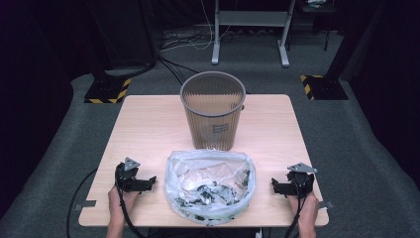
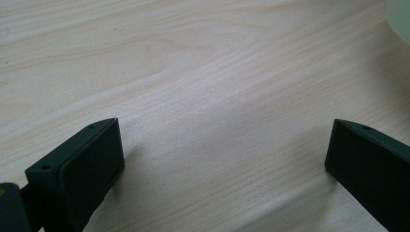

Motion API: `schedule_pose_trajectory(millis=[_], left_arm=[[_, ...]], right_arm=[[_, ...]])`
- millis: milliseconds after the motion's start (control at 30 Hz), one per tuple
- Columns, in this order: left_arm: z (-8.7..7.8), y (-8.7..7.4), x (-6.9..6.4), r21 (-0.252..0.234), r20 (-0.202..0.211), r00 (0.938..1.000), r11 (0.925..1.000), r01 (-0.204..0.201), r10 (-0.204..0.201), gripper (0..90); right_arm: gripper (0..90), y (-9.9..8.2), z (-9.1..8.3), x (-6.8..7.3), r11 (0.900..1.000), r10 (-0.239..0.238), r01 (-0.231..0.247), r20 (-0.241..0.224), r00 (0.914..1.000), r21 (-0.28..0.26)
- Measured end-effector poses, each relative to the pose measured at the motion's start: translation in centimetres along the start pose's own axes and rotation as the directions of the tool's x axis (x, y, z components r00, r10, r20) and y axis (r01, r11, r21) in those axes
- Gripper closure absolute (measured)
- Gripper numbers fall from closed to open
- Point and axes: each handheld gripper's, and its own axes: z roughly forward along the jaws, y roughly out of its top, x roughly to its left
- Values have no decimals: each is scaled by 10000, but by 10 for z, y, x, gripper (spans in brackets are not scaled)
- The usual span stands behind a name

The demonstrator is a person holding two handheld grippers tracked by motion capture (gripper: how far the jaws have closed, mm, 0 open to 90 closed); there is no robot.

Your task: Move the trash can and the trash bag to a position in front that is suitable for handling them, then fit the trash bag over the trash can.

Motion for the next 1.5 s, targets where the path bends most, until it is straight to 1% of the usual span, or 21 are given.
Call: schedule_pose_trajectory(millis=[467, 733, 867, 900, 933, 1033, 1067, 1133, 1200, 1267, 1367, 1433, 1467, 1500], left_arm=[[0, 0, 0, -2, -7, 10000, 10000, 1, -1, 0], [0, 0, 0, -3, -2, 10000, 10000, 3, -3, 0], [0, 0, 0, 1, -2, 10000, 10000, 5, -5, 0], [0, 0, 0, 2, 8, 10000, 10000, 1, -1, 0], [0, 0, 0, -2, 9, 10000, 10000, 5, -5, 0], [-1, 0, 0, -48, -38, 10000, 10000, 11, -11, 0], [-2, -1, 0, -78, -16, 10000, 10000, -16, 15, 0], [-5, -1, 1, -366, -114, 9999, 9993, 115, -119, 0], [-10, -2, 2, -662, 6, 9994, 9972, 348, -348, 0], [-16, 0, 2, -850, 24, 9991, 9955, 414, -414, 0], [-25, 3, -1, -1209, 366, 9977, 9907, 619, -579, 0], [-29, 6, -4, -1330, 492, 9976, 9896, 553, -491, 0], [-32, 9, -7, -1415, 731, 9964, 9886, 524, -423, 0], [-34, 11, -9, -1449, 802, 9961, 9882, 489, -375, 0]], right_arm=[[6, 0, 0, 0, 10000, 0, 0, -13, 10000, 16], [7, 1, -1, 1, 9999, -107, 107, 69, 9999, 5], [15, 1, -1, 0, 10000, -74, 74, 129, 9999, -4], [16, 2, -2, -1, 10000, -52, 53, 116, 9999, -48], [16, 2, -3, -2, 9999, 80, -81, -66, 9999, -150], [17, 2, -6, -2, 9991, 310, -321, -384, 9988, -285], [19, 2, -8, -1, 9989, 330, -343, -376, 9987, -330], [24, 3, -13, 0, 9983, 301, -320, -404, 9987, -478], [27, 7, -20, 2, 9974, 307, -336, -442, 9985, -645], [33, 11, -27, 5, 9961, 241, -287, -549, 9982, -834], [36, 18, -34, 9, 9952, 129, -193, -673, 9976, -957], [36, 22, -37, 12, 9946, 77, -156, -772, 9970, -1030], [38, 26, -41, 15, 9937, 26, -129, -924, 9957, -1115], [39, 28, -43, 17, 9932, -9, -108, -1006, 9949, -1163]])
